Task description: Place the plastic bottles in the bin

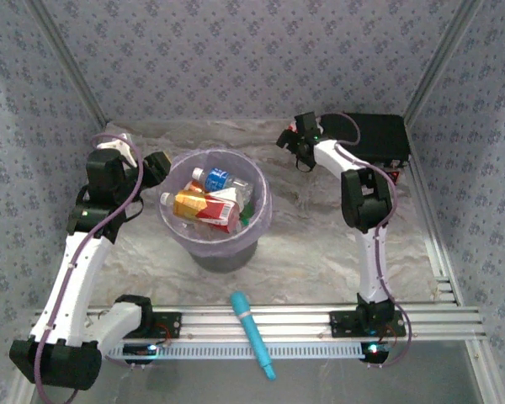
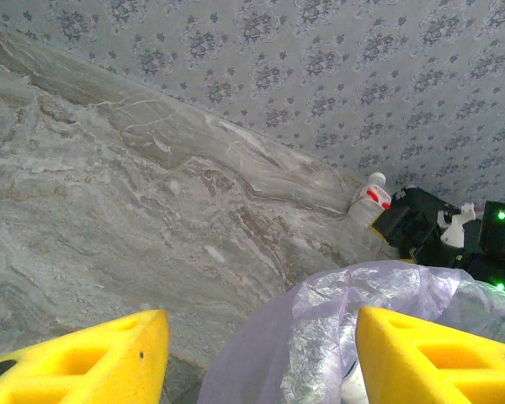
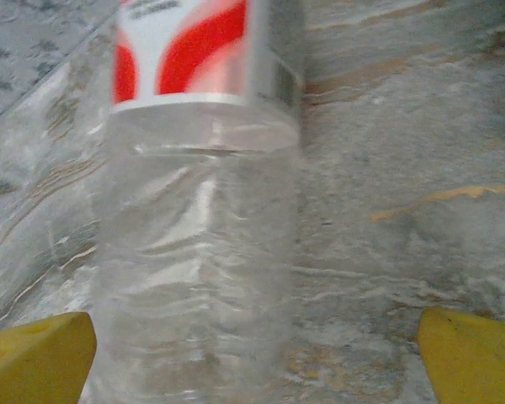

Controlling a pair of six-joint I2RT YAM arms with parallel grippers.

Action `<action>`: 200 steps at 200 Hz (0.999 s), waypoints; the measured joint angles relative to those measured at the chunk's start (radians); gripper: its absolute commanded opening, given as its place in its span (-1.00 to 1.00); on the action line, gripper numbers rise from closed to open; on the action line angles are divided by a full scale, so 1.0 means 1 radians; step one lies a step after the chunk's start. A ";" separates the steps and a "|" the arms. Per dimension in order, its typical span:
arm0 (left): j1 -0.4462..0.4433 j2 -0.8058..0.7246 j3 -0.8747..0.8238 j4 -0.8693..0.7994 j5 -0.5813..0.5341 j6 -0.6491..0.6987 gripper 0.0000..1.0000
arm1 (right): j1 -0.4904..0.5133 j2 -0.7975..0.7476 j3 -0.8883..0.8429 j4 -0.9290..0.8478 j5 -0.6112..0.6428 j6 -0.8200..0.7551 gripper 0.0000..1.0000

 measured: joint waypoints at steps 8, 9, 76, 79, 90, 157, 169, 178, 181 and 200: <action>0.000 0.000 0.000 0.000 0.000 0.000 0.23 | 0.004 0.021 0.049 -0.026 -0.008 -0.021 1.00; 0.000 0.000 0.000 0.000 0.000 0.000 0.23 | 0.005 0.023 0.053 -0.029 -0.009 -0.023 1.00; 0.000 0.006 0.003 -0.016 0.024 0.010 0.29 | 0.010 0.227 0.351 -0.217 -0.043 -0.079 0.93; -0.001 0.007 0.003 -0.019 0.027 0.011 0.29 | 0.009 0.232 0.357 -0.225 -0.040 -0.080 0.91; -0.002 0.010 0.005 -0.026 0.042 0.018 0.29 | 0.006 0.239 0.366 -0.239 -0.036 -0.084 0.83; -0.042 0.032 0.023 -0.064 0.098 0.061 0.26 | 0.001 0.182 0.307 -0.311 0.002 -0.158 0.33; -0.048 0.037 0.025 -0.075 0.098 0.066 0.26 | 0.001 0.156 0.297 -0.339 0.008 -0.182 0.29; -0.048 0.039 0.025 -0.081 0.098 0.071 0.25 | 0.001 0.127 0.280 -0.352 0.010 -0.206 0.23; -0.048 0.039 0.025 -0.082 0.098 0.073 0.25 | 0.001 0.116 0.272 -0.355 0.011 -0.211 0.19; -0.049 0.040 0.025 -0.084 0.098 0.079 0.25 | 0.001 0.018 0.213 -0.389 0.012 -0.275 0.06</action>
